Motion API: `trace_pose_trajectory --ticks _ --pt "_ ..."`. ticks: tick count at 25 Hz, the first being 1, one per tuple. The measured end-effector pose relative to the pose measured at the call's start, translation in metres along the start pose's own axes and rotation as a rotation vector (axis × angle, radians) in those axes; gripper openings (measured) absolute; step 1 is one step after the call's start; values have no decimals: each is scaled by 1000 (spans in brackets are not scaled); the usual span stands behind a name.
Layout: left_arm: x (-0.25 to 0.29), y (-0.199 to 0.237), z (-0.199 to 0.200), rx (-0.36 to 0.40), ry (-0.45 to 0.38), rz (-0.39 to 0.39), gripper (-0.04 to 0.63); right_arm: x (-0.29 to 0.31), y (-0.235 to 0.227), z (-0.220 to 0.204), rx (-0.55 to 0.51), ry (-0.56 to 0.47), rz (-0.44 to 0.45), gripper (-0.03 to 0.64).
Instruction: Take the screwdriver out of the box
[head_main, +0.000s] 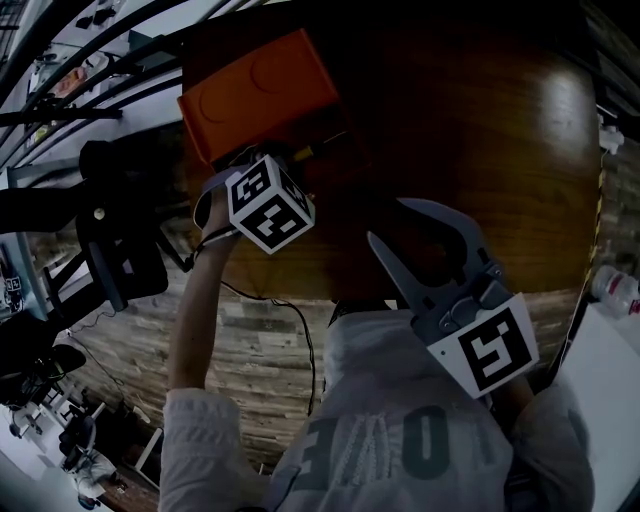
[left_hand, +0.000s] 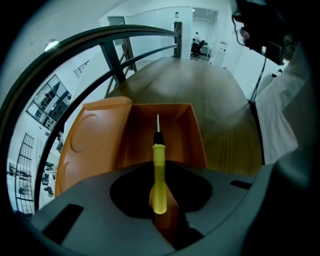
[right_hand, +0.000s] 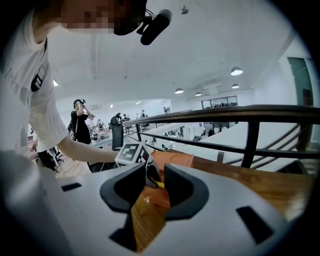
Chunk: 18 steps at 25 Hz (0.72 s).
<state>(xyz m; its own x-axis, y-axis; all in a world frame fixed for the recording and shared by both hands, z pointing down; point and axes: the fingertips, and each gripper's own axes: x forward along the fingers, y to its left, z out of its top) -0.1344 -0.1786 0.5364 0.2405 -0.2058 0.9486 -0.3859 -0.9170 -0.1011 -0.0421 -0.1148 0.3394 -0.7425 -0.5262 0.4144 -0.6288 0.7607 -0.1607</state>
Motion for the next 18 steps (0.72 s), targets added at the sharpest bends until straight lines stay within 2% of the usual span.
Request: trace_pose_trajectory --ticks 8,18 --pt "-42 12 16 3 -30 86 83 -14 -6 21 -4 -63 -28 121" --pt "-107 34 51 -92 -157 266 83 -43 -19 42 -46 -139 -112 121"
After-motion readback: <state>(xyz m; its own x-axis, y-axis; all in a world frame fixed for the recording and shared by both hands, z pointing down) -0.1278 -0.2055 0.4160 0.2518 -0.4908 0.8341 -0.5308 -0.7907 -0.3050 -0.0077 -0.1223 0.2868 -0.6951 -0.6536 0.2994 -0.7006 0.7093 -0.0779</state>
